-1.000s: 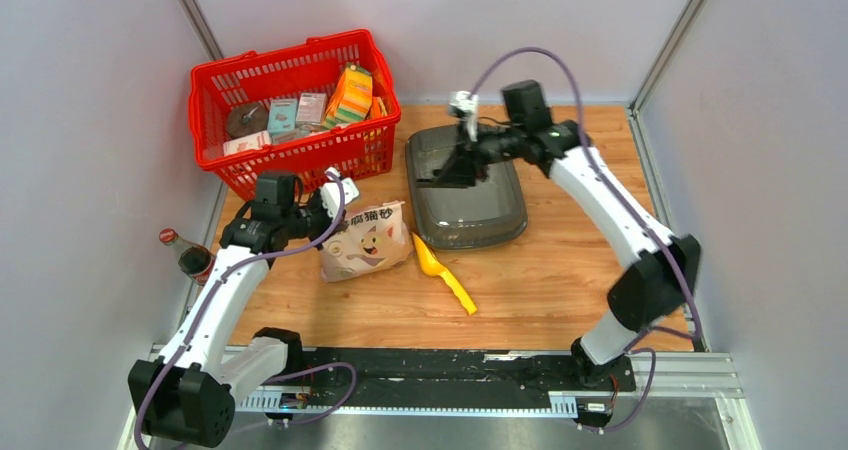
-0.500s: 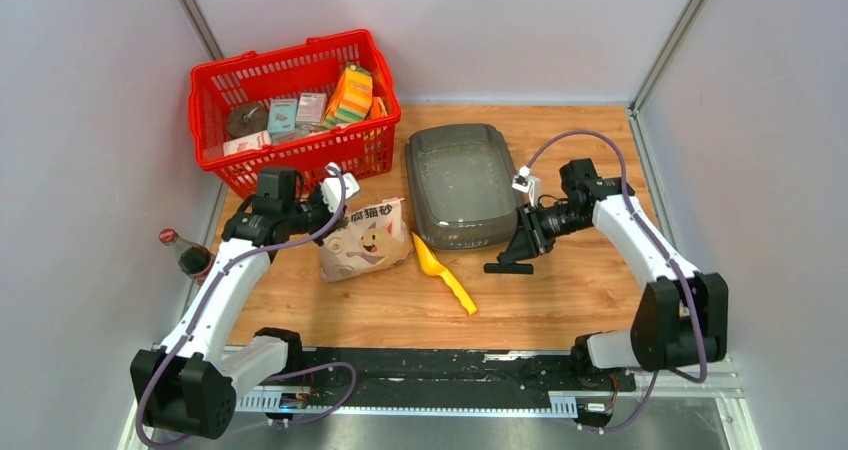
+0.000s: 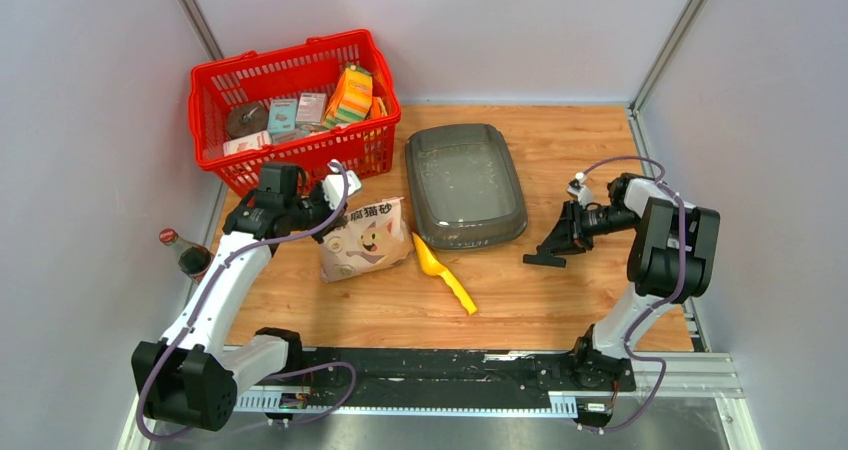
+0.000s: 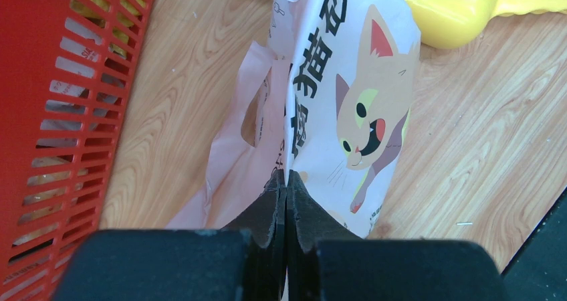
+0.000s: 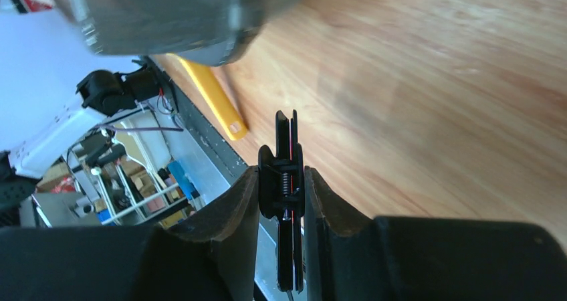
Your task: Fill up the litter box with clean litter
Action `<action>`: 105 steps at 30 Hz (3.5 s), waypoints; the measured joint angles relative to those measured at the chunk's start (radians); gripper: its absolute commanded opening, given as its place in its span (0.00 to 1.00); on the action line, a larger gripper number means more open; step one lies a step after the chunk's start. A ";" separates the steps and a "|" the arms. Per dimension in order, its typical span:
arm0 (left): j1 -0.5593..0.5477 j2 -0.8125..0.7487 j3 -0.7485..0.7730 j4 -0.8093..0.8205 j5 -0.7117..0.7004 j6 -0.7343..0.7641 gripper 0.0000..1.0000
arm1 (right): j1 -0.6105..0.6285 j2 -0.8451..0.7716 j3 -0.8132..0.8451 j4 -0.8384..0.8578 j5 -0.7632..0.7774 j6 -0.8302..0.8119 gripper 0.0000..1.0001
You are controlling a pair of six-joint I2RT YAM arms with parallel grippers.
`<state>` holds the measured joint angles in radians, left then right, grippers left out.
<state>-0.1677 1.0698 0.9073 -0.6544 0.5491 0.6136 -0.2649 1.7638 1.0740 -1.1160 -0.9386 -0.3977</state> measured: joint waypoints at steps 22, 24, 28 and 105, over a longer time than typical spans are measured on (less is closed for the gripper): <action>-0.007 -0.042 -0.021 -0.014 0.030 0.025 0.00 | 0.054 -0.232 0.259 0.109 0.188 0.111 1.00; -0.018 -0.079 -0.044 -0.011 0.032 0.034 0.00 | 0.166 -0.290 0.307 0.158 0.190 0.113 1.00; -0.042 -0.124 -0.071 -0.010 0.032 0.052 0.00 | 0.428 -0.308 0.382 0.219 0.202 0.115 1.00; 0.287 -0.194 -0.312 0.576 0.140 -1.020 0.00 | 0.817 0.541 1.020 0.521 -0.147 0.474 1.00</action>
<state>0.1196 0.8757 0.5949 -0.0780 0.6895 -0.4061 0.5522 2.3051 2.0937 -0.5945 -1.0855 0.0765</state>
